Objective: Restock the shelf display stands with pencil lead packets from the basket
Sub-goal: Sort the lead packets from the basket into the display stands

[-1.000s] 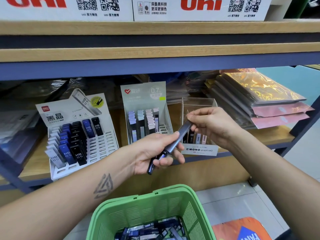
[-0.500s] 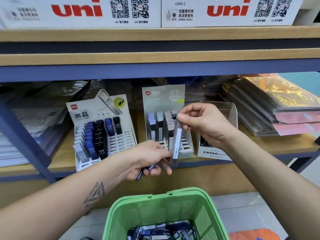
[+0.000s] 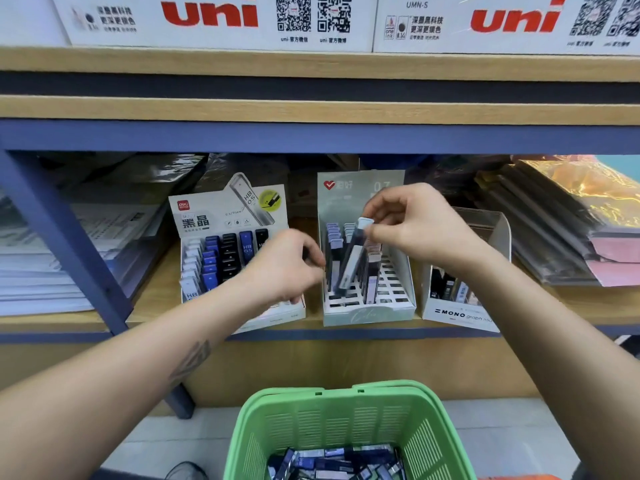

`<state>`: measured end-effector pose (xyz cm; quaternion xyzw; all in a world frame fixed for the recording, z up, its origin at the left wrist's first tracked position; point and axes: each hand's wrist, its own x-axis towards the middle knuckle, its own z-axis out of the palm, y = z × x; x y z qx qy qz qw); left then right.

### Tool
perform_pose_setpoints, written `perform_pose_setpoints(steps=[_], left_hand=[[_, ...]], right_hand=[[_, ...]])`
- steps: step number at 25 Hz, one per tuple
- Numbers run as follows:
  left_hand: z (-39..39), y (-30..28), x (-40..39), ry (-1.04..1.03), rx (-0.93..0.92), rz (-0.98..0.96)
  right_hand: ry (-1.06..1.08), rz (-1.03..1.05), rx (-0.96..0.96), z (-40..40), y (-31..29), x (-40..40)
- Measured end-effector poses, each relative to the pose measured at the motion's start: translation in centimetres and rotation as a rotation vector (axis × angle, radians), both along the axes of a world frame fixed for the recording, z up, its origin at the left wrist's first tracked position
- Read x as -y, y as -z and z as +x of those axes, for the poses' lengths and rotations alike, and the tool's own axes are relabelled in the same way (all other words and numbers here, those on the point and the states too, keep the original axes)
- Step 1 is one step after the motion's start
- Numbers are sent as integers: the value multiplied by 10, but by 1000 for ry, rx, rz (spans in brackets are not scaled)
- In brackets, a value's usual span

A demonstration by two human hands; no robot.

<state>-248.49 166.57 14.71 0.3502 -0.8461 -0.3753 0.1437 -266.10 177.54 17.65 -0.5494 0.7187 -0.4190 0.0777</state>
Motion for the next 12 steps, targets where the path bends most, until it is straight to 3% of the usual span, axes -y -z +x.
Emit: perform_pose_setpoints(steps=[2, 5, 12], left_hand=[[-3, -2, 8, 4, -17, -283], [-9, 5, 16, 130, -2, -621], [-17, 24, 27, 247, 258, -785]], right_hand=[[69, 50, -184, -1, 3, 2], [98, 75, -269, 0, 15, 9], [102, 67, -261, -4, 17, 16]])
